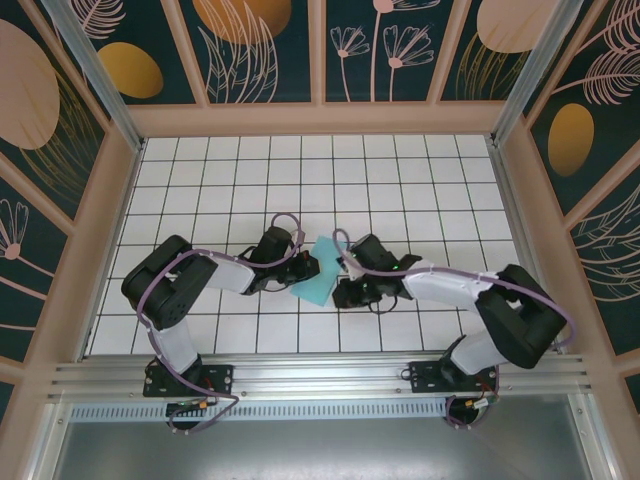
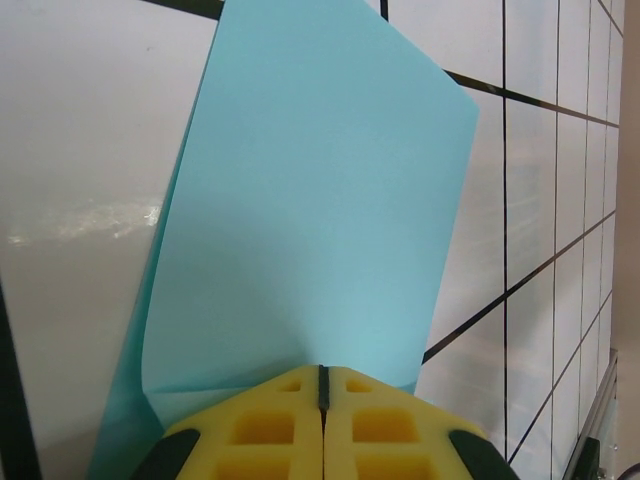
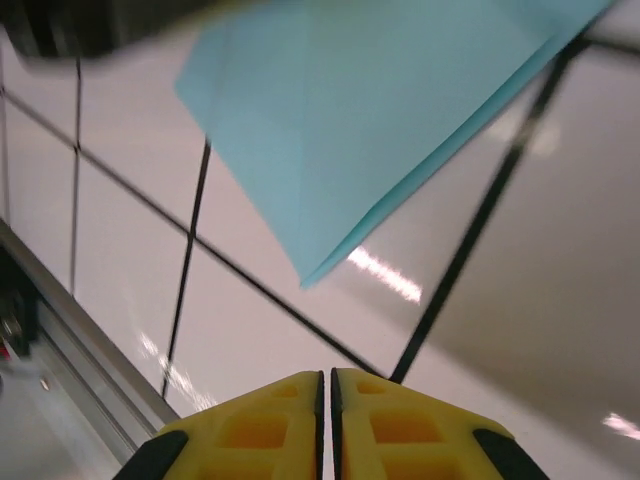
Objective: Fold a paper plane with a square sheet of paper (pick it up from the middle)
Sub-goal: Fold the triangle a second time at the center of the table.
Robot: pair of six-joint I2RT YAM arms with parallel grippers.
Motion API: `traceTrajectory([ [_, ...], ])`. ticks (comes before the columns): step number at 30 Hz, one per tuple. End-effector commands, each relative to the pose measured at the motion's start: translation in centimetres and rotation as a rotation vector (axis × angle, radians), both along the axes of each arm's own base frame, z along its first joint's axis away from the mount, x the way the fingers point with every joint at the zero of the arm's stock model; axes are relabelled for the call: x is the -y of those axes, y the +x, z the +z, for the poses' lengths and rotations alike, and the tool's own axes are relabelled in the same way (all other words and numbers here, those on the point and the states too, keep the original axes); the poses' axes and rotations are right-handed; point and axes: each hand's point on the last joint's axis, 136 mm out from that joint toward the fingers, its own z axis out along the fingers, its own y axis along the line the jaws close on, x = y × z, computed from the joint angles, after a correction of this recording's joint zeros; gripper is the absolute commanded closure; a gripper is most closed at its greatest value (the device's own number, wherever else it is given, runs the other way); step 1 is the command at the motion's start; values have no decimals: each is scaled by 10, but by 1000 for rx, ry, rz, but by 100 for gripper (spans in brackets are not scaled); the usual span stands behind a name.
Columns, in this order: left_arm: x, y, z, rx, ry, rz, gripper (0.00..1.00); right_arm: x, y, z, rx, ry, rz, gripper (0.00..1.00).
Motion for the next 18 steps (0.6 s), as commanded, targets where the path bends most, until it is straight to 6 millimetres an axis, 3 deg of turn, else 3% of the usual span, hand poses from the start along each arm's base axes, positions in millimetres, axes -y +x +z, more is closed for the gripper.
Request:
traceTrajectory([
  [1,-14,-4,-18,-42,88,23,93,26,32,1,28,-15,-201,82],
  [10,-12,12,10,33,76,53,90,36,67,8,40,93,-380,77],
  [16,-1,17,30,57,34,33,87,29,81,8,20,169,-457,65],
  [18,-2,20,48,93,25,36,86,21,85,10,3,210,-454,64],
])
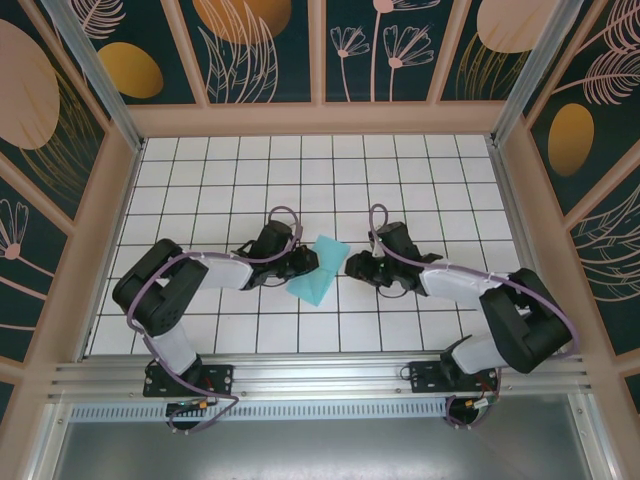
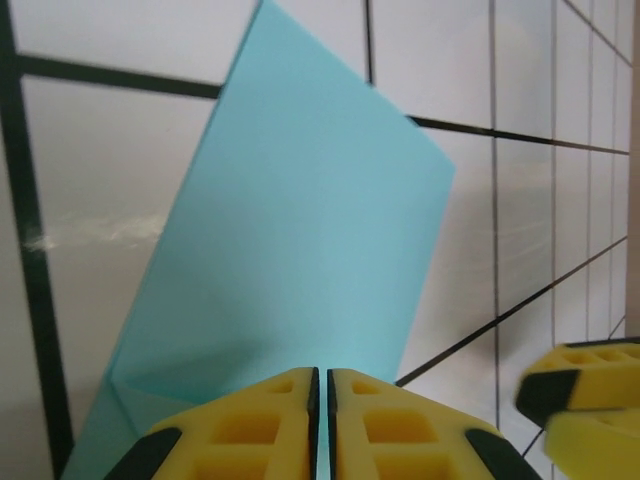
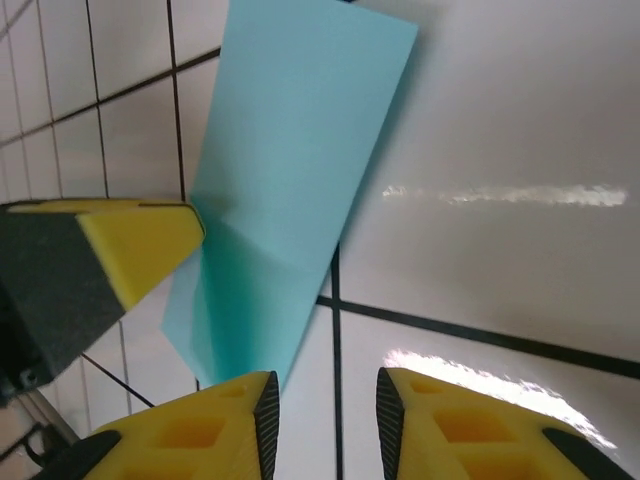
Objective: Fold a paper plane with a square sheet of paper (pick it up from the middle)
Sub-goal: Fold the triangle a second time at the center of the table.
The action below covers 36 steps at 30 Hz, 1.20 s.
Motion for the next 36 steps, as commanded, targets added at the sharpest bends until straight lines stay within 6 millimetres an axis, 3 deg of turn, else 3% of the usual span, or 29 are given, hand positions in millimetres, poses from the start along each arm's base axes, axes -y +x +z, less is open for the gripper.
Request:
traceTrajectory([
  [1,0,11,30,71,0,5,86,-15,12,7,-1,108,-28,64],
  [10,-18,5,43,105,41,50,84,-33,3,-2,-41,141,32,61],
  [18,-15,-10,30,52,20,-4,94,-42,-1,-5,-56,140,56,55],
  [25,-4,-11,15,-2,7,-44,95,-47,-2,-7,-40,117,53,49],
  [35,-6,-10,-4,-44,43,-33,96,-54,2,-10,-50,127,60,46],
  [36,-6,-12,-13,-62,56,-32,96,-55,2,-10,-51,126,57,46],
])
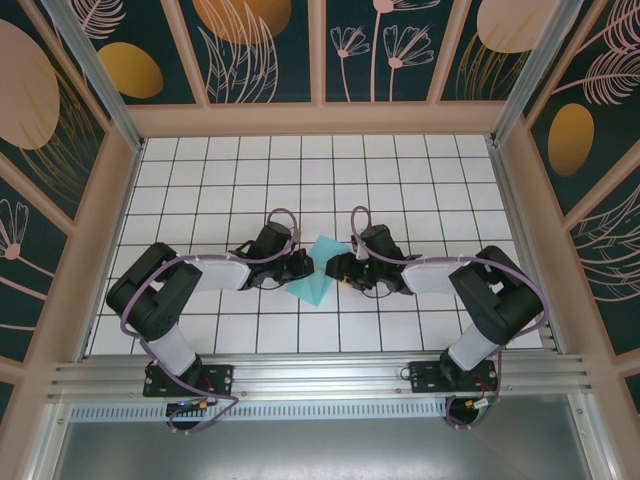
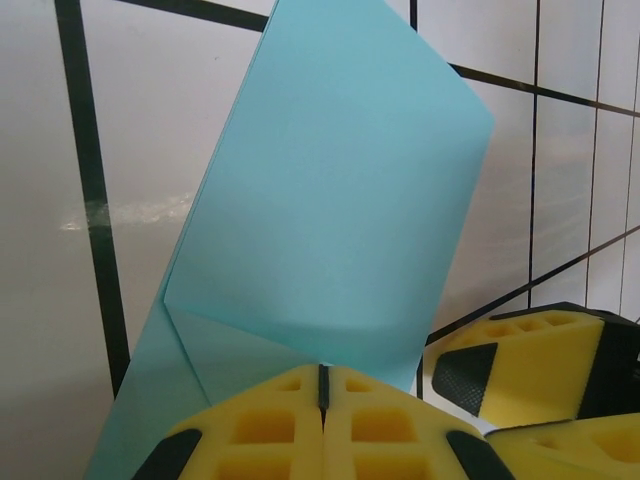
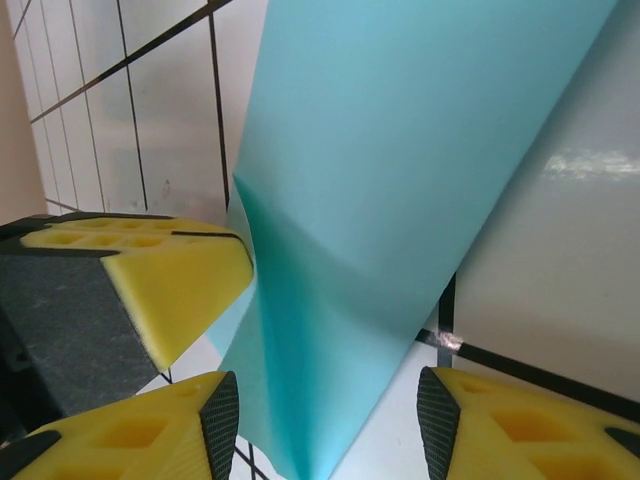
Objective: Fold a paper plane with a square sheet of paper (pick it up from the middle)
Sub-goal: Fold the triangle a second time at the center of the table, then turn over the paper at the center of the table.
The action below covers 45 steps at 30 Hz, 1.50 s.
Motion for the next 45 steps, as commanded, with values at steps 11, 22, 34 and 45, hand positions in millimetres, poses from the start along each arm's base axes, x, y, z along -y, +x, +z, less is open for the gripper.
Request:
traceTrajectory([
  [11,3,1,-12,-31,10,-6,95,-20,13,8,23,46,6,48],
  [22,0,3,-6,-15,5,16,95,-29,13,18,51,110,36,53],
  [34,2,6,-1,-10,-22,39,95,-24,3,10,110,128,57,71],
  [45,-2,10,25,53,-50,68,94,-25,8,6,120,70,64,96],
])
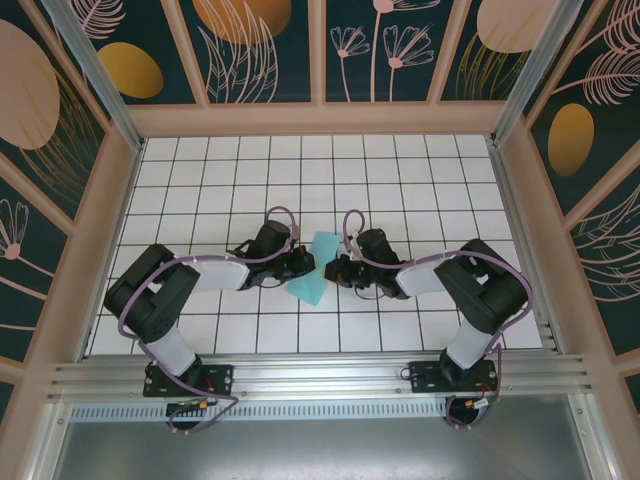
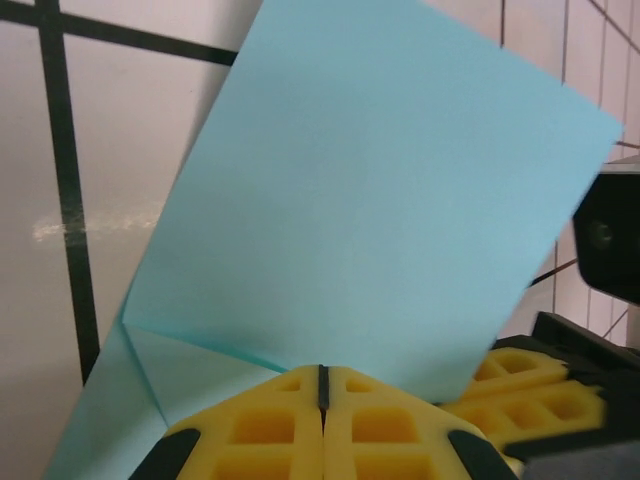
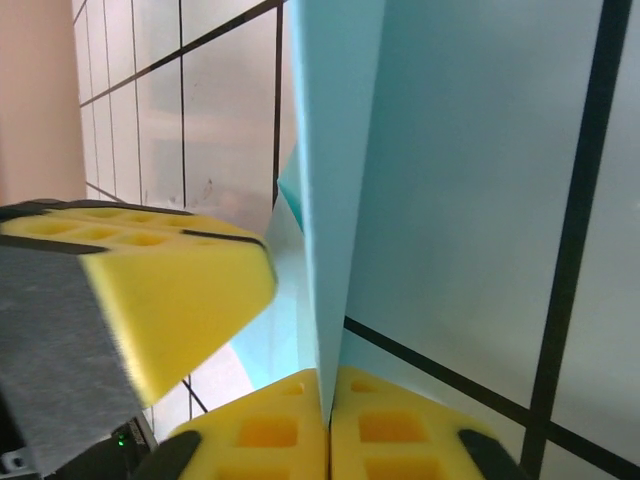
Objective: Fold a paper plane with a square sheet of paper (pick it up from the middle)
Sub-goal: Turn over the paper at the center of the table.
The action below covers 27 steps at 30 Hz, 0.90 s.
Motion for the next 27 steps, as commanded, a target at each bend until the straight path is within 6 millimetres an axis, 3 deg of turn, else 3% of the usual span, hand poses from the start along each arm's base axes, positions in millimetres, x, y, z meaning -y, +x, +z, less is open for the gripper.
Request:
traceTrajectory([
  [1,-6,6,15,49,-4,43,94,-5,7,11,56,-20,13,97],
  [4,-12,12,34,102,0,77,92,0,18,26,107,-95,-2,100],
  [8,-30,18,60,190,29,155,91,25,39,49,185,-335,-36,100],
  [12,-56,20,82,274,38,268,90,60,60,84,288,-612,-57,100],
  [17,-88,15,92,336,72,385,85,105,67,112,335,-940,-54,100],
  [23,-123,6,97,389,94,515,78,137,61,117,315,-1345,16,100],
  [27,-139,4,101,426,94,581,72,132,54,101,290,-1466,82,100],
])
